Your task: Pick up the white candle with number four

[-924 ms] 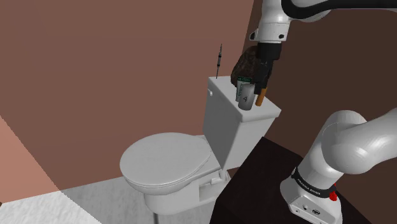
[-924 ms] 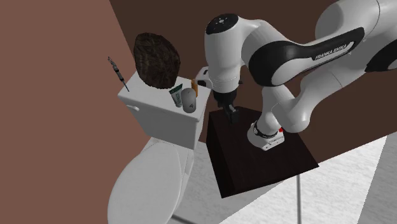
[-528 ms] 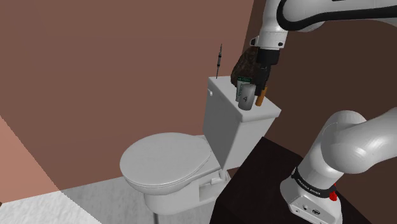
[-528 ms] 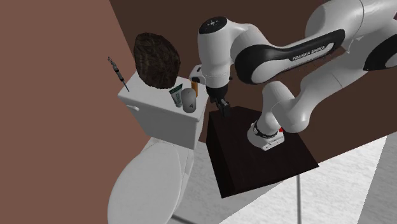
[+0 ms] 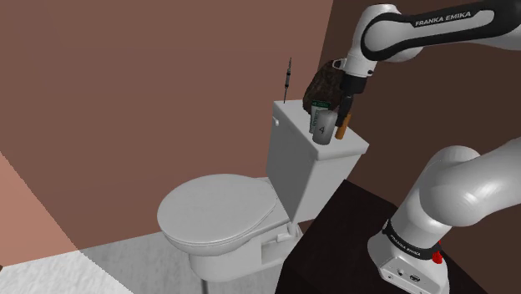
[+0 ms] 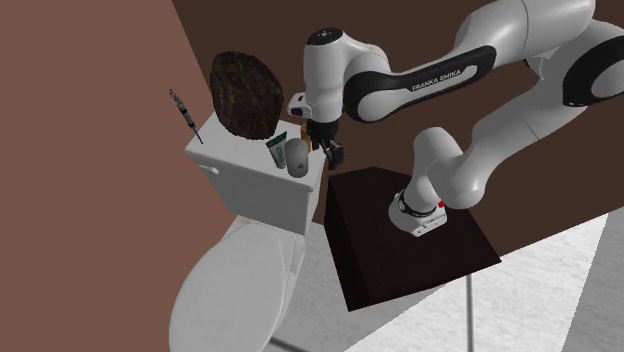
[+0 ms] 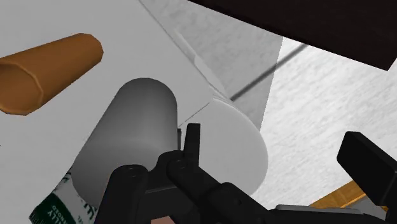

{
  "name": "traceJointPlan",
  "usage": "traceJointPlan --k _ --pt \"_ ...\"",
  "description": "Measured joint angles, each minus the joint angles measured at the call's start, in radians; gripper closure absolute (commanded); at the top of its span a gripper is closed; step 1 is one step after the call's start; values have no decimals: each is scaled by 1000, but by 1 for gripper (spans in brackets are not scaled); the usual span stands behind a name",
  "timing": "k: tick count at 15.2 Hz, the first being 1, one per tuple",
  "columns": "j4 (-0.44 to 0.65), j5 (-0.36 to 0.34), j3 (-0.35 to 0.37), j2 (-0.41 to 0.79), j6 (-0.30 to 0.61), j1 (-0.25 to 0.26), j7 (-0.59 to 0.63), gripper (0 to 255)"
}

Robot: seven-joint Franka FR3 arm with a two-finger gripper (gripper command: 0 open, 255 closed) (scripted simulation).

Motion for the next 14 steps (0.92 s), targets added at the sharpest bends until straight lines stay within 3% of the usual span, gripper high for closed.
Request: traceJointPlan --k 6,14 --pt "46 12 -169 92 189 -23 -249 0" --pt "5 31 -230 170 317 9 -341 0"
